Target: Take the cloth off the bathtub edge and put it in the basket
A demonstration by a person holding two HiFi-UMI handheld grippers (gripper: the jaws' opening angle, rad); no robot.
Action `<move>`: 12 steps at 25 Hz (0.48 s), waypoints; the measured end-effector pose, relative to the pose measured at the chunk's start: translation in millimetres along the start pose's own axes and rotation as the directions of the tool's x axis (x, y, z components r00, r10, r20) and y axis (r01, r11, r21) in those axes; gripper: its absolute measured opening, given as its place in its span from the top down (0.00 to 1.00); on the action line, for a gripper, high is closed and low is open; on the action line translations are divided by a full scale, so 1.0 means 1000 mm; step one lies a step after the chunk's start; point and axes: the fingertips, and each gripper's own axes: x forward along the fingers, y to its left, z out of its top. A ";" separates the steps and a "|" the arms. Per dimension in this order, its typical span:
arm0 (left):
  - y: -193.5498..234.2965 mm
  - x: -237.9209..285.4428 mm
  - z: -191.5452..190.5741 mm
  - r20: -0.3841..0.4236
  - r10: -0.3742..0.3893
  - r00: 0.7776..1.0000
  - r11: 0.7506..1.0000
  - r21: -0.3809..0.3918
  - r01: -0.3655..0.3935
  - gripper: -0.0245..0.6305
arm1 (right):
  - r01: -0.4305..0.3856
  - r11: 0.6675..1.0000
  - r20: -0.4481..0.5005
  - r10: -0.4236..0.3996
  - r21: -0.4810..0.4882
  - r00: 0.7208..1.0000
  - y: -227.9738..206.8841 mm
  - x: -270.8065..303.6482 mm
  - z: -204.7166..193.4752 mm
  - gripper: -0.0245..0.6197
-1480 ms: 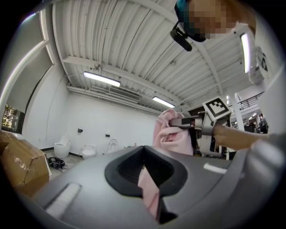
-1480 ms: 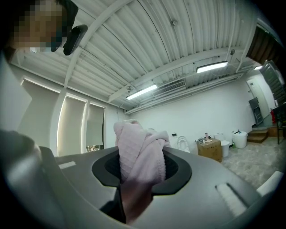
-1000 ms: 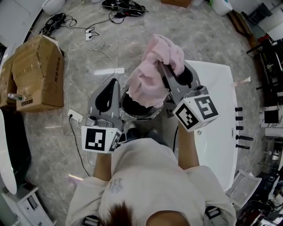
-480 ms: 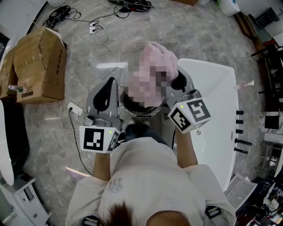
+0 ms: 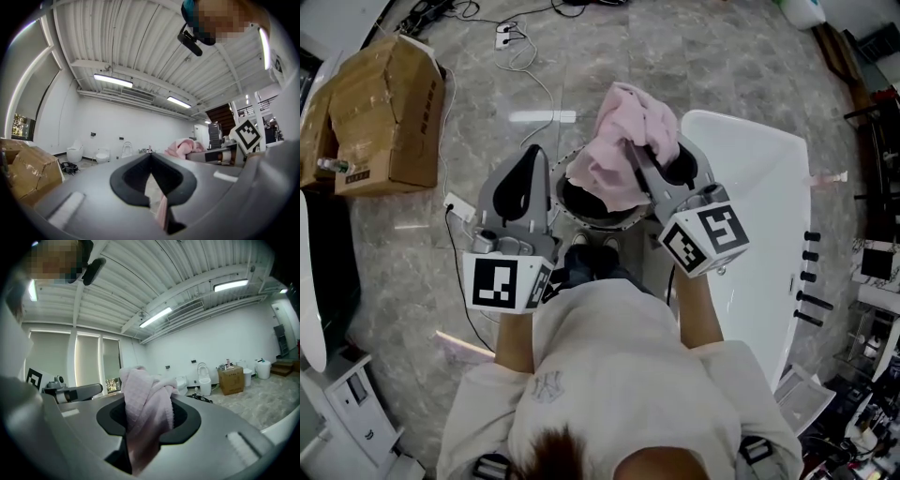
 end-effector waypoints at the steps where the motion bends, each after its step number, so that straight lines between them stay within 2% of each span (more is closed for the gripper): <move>1: 0.001 0.000 0.000 0.000 0.002 1.000 1.000 0.001 -0.002 0.94 | 0.000 1.000 -0.002 0.000 0.003 1.000 0.000 0.000 -0.002 0.75; 12: 0.013 -0.008 -0.009 -0.021 0.012 1.000 1.000 -0.005 -0.012 0.94 | 0.010 0.999 -0.041 -0.008 0.031 0.999 0.006 0.004 -0.026 0.75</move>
